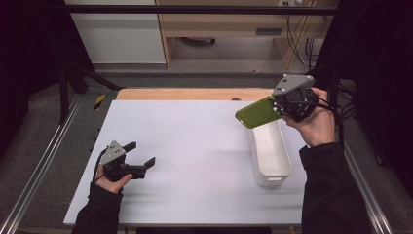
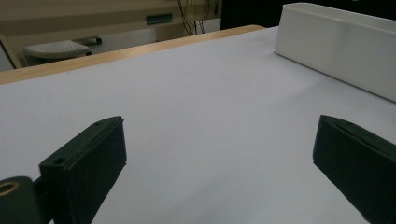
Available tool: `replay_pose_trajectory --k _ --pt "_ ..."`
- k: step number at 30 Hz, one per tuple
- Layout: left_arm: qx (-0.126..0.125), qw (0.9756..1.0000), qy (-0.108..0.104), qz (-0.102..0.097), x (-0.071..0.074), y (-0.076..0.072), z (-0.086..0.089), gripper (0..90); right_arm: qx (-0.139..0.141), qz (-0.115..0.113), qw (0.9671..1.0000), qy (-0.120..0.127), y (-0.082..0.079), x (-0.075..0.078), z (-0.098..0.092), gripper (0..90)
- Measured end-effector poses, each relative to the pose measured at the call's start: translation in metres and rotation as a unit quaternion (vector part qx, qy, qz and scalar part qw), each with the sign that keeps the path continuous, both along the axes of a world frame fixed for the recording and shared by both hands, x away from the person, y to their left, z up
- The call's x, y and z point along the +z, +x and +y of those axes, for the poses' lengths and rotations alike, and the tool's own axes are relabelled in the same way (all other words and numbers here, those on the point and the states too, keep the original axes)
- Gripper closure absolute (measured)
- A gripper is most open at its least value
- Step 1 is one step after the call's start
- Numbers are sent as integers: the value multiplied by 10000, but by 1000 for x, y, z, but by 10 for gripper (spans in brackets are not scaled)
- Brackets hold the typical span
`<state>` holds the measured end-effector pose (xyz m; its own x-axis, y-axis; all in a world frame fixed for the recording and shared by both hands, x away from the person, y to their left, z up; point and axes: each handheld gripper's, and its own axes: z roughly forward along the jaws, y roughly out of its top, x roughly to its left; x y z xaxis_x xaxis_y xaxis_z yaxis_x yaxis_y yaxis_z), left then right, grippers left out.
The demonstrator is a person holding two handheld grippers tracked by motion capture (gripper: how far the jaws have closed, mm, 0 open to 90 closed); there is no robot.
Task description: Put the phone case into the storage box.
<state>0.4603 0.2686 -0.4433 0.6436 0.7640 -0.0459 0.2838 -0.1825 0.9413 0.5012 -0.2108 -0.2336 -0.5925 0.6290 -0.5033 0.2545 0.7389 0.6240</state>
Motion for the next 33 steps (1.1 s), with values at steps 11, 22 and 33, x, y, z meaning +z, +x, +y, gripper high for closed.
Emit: replay_pose_trajectory --k 11,22,33 --pt "-32 10000 1 12 -1 1 0 23 -83 -72 9998 -181 8 -2 -6 798" --pt "-45 10000 -4 22 -2 1 0 23 -116 -111 9991 -386 17 -2 -12 797" --pt "-53 10000 -11 12 -2 1 0 24 -115 -114 9974 -707 25 -6 -15 797"
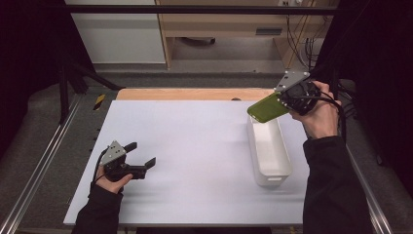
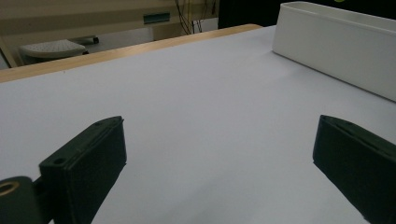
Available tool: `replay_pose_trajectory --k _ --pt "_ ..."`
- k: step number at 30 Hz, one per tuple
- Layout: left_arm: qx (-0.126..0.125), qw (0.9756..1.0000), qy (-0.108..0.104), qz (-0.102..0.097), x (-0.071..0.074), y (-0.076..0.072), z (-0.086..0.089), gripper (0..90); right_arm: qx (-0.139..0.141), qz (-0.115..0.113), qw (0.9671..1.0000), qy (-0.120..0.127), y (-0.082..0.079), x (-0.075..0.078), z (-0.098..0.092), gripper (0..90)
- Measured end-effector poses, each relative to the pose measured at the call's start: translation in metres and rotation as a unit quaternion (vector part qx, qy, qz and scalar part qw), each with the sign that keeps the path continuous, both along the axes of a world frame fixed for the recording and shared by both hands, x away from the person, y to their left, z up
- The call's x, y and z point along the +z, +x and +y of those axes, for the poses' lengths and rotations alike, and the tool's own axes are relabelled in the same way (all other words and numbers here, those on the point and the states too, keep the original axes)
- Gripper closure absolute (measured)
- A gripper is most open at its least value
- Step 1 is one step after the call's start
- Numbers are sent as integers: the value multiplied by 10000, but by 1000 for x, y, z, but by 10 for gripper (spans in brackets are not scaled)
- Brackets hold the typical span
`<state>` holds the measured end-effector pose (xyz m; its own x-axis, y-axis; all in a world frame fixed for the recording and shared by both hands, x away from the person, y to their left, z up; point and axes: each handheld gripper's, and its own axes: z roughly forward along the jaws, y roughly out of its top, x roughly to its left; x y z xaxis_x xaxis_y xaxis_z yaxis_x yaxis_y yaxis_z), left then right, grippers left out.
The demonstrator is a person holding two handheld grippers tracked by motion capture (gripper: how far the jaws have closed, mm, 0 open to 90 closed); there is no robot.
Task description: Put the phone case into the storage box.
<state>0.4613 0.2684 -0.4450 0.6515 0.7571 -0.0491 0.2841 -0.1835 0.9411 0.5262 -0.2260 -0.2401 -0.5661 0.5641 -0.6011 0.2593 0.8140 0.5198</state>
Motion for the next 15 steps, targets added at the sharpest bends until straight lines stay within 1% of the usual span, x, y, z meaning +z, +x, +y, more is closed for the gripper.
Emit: replay_pose_trajectory --k 8,12,15 --pt "-8 10000 -9 -6 0 0 0 23 74 35 9997 -249 5 -3 -1 796" --pt "-10 10000 -11 0 -1 0 -1 23 155 44 9990 -414 7 -5 -1 796" --pt "-17 10000 -5 3 -1 0 -1 23 188 56 9986 -493 10 -6 -1 796"
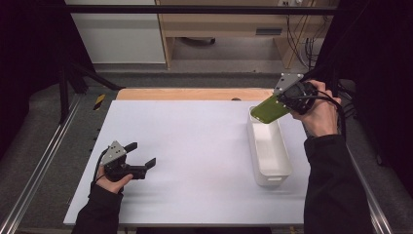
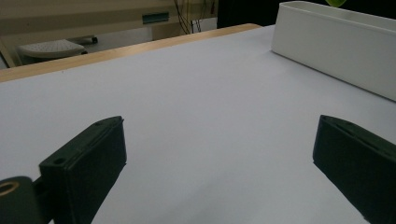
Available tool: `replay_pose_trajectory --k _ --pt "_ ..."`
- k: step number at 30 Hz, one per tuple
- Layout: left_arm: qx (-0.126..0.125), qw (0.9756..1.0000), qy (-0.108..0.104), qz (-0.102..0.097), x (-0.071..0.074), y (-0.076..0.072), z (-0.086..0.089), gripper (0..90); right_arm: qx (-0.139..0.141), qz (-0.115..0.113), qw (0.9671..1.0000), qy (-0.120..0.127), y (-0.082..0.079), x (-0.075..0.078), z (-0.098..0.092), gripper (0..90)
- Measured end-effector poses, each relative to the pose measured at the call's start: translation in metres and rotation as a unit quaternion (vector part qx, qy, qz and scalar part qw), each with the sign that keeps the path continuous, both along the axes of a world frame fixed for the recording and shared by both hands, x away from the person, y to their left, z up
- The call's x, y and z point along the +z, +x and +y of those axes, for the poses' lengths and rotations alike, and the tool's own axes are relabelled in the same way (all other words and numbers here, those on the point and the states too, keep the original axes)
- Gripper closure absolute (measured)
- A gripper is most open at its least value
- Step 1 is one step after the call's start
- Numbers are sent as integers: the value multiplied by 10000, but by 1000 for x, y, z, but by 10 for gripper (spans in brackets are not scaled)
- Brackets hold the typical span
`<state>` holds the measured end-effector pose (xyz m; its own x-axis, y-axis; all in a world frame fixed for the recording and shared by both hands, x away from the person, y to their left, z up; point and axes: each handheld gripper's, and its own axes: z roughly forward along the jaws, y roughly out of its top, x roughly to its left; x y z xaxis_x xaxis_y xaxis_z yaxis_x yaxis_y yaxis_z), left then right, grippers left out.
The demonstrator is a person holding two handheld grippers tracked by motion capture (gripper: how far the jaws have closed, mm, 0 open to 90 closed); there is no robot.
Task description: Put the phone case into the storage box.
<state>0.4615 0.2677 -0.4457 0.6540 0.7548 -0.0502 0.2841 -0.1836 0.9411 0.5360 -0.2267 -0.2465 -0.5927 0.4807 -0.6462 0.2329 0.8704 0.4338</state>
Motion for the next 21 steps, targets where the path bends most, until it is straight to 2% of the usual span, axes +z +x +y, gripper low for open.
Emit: replay_pose_trajectory --k 6,21 --pt "-4 10000 13 16 0 0 0 23 17 61 9999 -161 4 -3 0 795" --pt "-8 10000 23 36 -2 1 0 23 474 129 9968 -636 16 -14 3 795"
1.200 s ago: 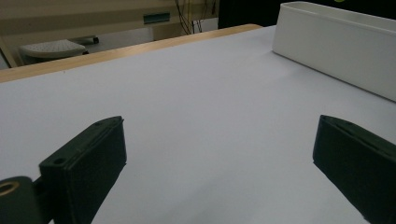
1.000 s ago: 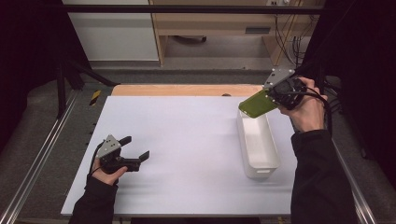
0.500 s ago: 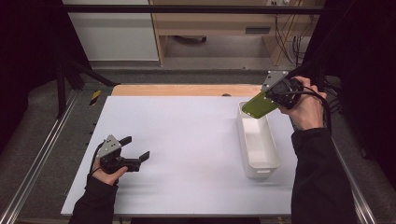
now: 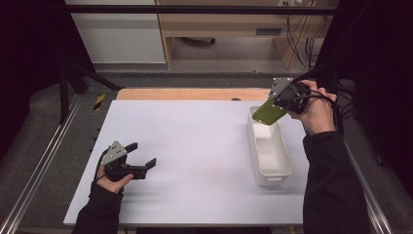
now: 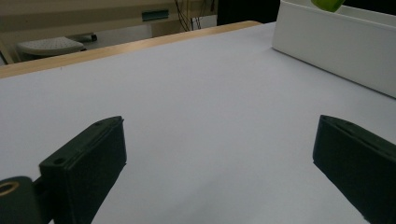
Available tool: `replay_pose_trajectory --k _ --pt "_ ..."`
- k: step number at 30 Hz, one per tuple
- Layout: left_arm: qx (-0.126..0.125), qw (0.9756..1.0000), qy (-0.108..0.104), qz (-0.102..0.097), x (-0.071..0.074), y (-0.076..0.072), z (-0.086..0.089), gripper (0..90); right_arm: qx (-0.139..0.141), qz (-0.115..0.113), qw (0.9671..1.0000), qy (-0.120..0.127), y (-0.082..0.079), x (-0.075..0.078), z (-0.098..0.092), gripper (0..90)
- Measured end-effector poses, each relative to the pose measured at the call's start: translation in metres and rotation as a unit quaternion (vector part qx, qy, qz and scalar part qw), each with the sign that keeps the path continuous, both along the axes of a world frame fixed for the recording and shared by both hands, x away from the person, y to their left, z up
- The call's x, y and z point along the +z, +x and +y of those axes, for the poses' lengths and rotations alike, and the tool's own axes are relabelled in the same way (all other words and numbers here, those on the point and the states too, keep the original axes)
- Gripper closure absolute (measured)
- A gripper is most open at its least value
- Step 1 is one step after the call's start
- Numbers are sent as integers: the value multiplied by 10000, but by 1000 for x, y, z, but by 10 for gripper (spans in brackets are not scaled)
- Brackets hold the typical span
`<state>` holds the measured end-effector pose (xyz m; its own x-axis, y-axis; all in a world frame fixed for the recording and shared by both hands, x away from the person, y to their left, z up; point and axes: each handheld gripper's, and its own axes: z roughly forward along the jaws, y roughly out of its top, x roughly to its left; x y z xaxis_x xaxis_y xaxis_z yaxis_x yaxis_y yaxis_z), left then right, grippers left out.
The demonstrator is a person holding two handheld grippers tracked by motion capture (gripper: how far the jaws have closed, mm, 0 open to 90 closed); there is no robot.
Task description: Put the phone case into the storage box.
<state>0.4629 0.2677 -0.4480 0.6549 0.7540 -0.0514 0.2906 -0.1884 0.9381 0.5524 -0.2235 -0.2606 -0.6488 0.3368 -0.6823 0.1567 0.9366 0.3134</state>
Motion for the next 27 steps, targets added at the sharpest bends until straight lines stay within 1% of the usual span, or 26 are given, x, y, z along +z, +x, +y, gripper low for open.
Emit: replay_pose_trajectory --k 8,12,15,22,23,27 --pt "-10 10000 27 34 -2 1 0 23 168 39 9995 -270 7 -7 4 795" --pt "-16 10000 27 42 -2 1 0 23 262 41 9992 -302 10 -9 5 794" --pt "-23 10000 34 47 -2 1 0 23 280 45 9989 -372 13 -11 5 794" --pt "-38 10000 58 58 -3 2 0 23 375 112 9977 -553 21 -19 9 794" --pt "-40 10000 59 58 -3 2 0 23 395 94 9975 -583 23 -20 10 794" --pt "-41 10000 43 55 -3 2 0 23 452 132 9961 -742 28 -25 12 794"
